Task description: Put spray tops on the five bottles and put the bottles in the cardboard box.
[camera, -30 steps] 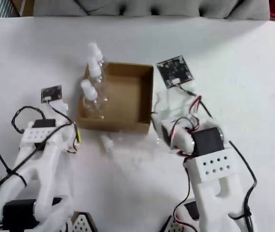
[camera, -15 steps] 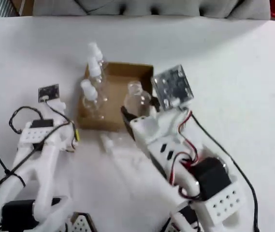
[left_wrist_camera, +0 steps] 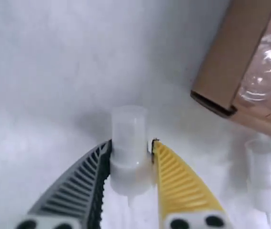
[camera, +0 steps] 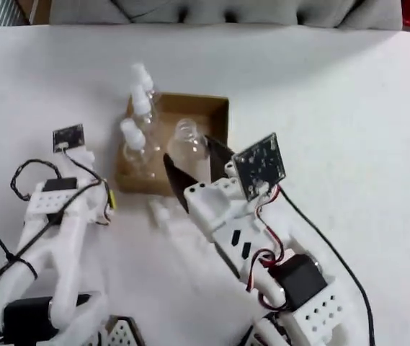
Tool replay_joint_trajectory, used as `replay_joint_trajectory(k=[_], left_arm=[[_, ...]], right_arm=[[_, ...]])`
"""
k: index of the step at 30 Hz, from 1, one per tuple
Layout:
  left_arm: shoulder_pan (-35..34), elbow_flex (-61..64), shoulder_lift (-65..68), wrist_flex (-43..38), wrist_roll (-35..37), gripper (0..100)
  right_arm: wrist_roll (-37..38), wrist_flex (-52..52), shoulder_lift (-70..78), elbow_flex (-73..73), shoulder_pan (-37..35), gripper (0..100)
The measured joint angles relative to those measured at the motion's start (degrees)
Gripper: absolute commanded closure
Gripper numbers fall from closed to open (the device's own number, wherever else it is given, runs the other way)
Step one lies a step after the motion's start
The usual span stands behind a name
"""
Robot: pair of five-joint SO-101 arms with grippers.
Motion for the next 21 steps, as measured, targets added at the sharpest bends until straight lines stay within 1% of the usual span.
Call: replay_joint_trajectory(k=[4,7,13,16,21], left_arm=[[0.00,0.00,0.00,-0.26,0.00,98],[0.00,0.00,0.00,-0.97,0.00,98],[-0.88,0.09,-0.44,-1.05,-0.09,98],[-2.02,0.18,-5.01,-1.05,0.09,98],[-2.37,4.40,-14.15,-1.05,0.00,98]], right_arm=[[0.00,-4.84,-2.37,4.66,-0.18,98.3],[-0.09,-8.18,-5.54,8.97,-2.64,98.3],[-0.09,-15.12,-13.45,17.49,-5.10,98.3],[-0.09,-16.70,-17.05,20.22,-5.80,98.3],[-0.09,-16.88,-21.54,23.12,-6.86,98.3]])
